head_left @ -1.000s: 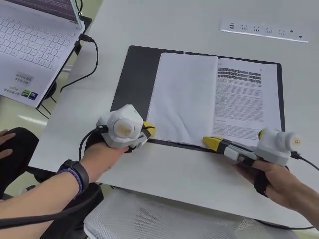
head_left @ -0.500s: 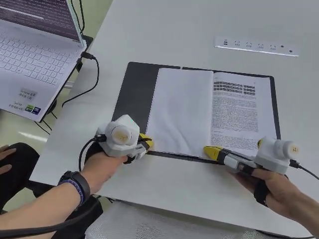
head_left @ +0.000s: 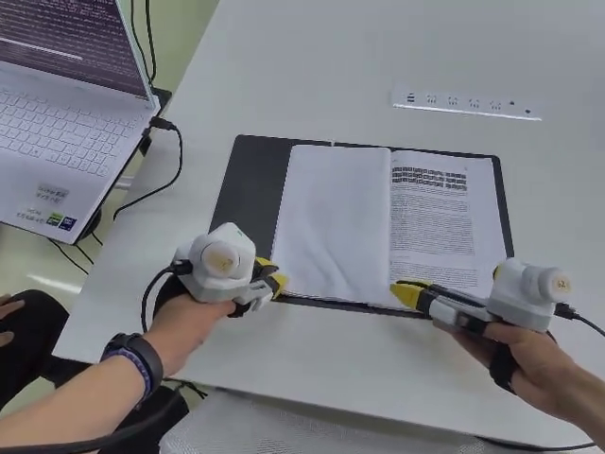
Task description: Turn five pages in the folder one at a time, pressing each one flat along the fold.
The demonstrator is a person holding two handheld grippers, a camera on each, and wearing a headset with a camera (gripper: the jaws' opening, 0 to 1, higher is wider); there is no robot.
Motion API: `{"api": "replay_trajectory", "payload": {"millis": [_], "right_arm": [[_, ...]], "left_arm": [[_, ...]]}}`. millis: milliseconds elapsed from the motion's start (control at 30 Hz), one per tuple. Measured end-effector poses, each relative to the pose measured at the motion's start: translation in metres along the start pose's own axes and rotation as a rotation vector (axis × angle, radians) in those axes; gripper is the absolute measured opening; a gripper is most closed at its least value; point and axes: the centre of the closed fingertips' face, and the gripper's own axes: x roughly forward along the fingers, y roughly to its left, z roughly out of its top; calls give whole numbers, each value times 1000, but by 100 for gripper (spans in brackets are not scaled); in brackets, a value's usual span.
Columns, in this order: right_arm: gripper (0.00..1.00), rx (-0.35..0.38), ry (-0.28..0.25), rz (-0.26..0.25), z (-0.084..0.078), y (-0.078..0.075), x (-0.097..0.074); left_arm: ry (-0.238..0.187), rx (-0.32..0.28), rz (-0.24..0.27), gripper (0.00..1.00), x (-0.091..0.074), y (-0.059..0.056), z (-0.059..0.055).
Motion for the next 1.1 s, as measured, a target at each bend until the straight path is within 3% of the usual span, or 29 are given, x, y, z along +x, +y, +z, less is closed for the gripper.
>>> {"api": "replay_trajectory", "payload": {"millis": [267, 500, 667, 1100], "right_arm": [[24, -87, -5, -77, 14, -6, -24], [36, -146, -6, -132, 24, -11, -49], [40, -163, -39, -169, 32, -13, -70], [58, -199, -36, -264, 24, -12, -111]], "left_arm": [[-27, 18, -2, 18, -10, -5, 14], [-62, 31, -3, 25, -23, -9, 25], [-74, 37, -7, 30, -34, -13, 29], [-121, 23, -15, 44, -61, -25, 41]]}}
